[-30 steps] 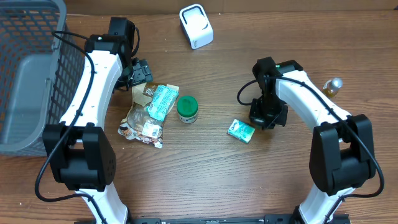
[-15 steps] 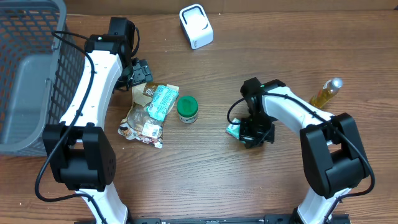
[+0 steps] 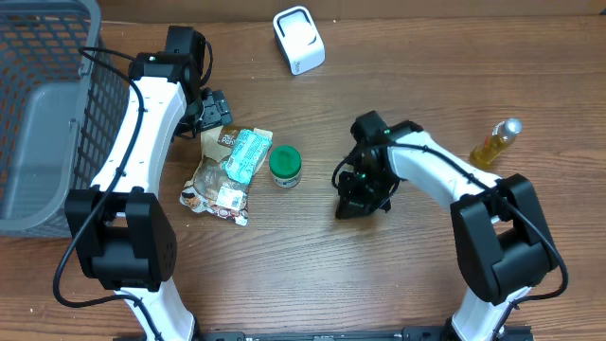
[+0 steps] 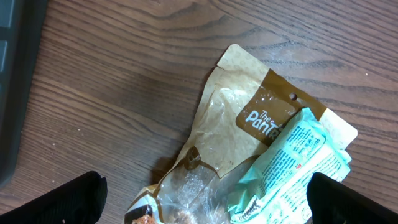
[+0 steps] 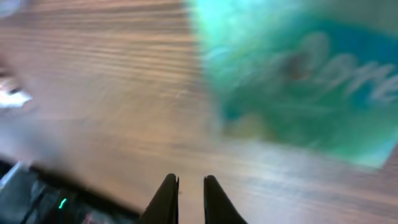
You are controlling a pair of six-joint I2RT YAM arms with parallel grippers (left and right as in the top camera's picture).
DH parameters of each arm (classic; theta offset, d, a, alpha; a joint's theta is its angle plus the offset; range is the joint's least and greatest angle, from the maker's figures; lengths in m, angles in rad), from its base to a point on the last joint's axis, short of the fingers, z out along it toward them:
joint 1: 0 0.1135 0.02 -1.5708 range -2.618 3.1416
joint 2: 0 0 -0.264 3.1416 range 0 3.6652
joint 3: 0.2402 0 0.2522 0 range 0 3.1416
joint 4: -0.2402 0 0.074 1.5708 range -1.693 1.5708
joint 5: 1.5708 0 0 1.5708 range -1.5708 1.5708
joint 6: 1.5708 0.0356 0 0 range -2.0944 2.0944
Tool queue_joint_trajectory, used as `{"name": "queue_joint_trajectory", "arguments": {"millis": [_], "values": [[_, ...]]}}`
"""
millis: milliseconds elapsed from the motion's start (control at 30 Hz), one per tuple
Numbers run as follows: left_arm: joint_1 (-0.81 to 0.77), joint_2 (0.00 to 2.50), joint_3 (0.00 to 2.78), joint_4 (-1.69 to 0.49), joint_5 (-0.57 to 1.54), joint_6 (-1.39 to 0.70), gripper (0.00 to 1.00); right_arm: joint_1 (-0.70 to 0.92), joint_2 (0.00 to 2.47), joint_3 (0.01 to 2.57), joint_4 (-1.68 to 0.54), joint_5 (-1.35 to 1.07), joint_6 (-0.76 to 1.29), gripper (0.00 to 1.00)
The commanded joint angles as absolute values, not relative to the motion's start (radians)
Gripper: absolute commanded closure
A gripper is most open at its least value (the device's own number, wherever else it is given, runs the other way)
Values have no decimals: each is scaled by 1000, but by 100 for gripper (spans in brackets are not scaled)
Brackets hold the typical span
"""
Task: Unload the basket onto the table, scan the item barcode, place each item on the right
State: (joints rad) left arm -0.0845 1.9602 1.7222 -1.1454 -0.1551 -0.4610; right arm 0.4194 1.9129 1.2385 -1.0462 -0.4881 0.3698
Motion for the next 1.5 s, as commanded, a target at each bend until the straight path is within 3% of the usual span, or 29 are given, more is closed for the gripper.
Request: {"name": "queue_joint_trajectory", "arguments": {"millis": [0,267,433,633,767,800,833,867,900,1100,1467], "values": [[-84,1963,1734,-1148,-167,-449,0,379,1884,1372,-1117,-566,235,86],[-84,1963,1734,-1148,-167,-449,1,302,1885,1426,-1142,-384,200,76],[-84,1963,1734,-1148,-164,-449,0,294,1885,1426,-1098,-358,200,47],[-84,1963,1734,-1100,-164,-471,0,294,1885,1426,-1089,-357,200,41],[-84,1963,1739,-1010,-12,-490,1,294,1885,1426,-1090,-329,200,41],[-84,1963,1740,-992,88,-463,27,292,1885,1426,-1090,-325,200,41],[-85,1963,1740,-972,204,-422,59,290,1885,1426,-1090,-325,200,41],[-87,1963,1740,-952,313,-386,81,287,1885,1426,-1089,-325,200,40],[-98,1963,1742,-926,461,-350,96,279,1885,1426,-1087,-326,200,40],[-200,1963,1765,-928,584,-305,96,246,1885,1426,-1086,-326,200,37],[-423,1963,1736,-1036,457,-315,96,202,1885,1407,-1105,-334,200,38]]}}
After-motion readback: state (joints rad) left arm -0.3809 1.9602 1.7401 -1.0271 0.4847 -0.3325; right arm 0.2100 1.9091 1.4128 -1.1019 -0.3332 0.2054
